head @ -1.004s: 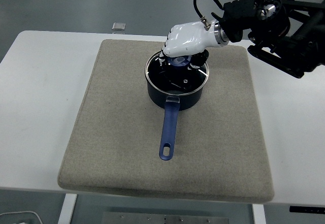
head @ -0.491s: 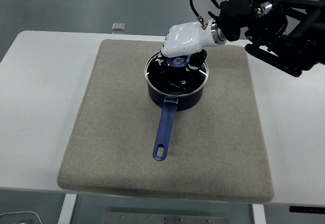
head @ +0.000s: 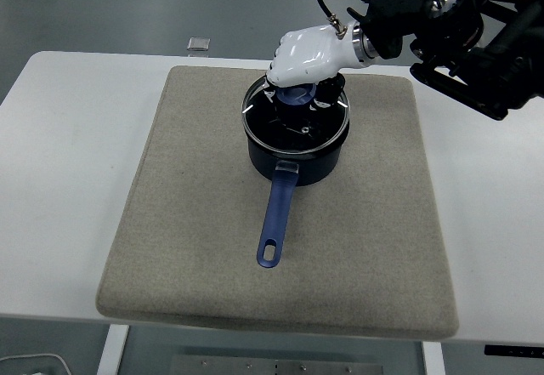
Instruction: Lift the pot lid and place it to the right of the pot.
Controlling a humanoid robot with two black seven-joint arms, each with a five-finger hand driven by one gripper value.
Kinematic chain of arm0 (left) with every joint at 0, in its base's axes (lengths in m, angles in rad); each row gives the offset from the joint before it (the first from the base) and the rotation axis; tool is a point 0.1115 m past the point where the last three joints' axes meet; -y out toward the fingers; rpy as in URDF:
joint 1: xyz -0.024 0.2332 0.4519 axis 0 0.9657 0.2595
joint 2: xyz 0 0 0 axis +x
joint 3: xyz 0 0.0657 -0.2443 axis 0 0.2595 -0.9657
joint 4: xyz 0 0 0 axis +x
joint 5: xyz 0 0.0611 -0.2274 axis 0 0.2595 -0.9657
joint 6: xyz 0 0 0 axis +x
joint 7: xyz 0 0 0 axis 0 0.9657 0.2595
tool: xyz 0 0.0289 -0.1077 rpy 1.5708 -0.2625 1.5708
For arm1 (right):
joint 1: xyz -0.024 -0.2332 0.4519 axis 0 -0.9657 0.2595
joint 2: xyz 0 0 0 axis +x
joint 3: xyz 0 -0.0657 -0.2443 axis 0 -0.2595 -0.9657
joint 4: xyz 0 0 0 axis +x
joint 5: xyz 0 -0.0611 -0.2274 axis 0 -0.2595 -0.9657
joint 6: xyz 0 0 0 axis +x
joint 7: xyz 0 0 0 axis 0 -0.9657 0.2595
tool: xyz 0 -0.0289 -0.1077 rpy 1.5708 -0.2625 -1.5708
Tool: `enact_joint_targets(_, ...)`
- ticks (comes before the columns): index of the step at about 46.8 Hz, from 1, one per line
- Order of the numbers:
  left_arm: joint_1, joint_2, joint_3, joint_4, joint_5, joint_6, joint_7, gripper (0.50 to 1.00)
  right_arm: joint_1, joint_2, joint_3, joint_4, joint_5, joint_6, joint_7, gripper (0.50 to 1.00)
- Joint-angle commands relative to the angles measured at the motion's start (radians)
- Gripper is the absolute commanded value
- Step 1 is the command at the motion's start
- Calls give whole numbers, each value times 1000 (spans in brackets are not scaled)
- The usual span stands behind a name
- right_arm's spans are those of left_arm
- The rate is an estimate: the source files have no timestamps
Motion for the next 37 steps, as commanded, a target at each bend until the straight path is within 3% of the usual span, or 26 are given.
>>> enact_joint_targets(1,-1,0,0,0,0,0,0,1000,6,-1,0,0,1,0,0,500)
enact_joint_targets(13,1,0,0,0,0,0,0,1000,20,-1,2,-47,17,6,0,500)
enact_joint_targets(37,1,0,0,0,0,0,0,1000,11,2,0,-285,23,5,0,500)
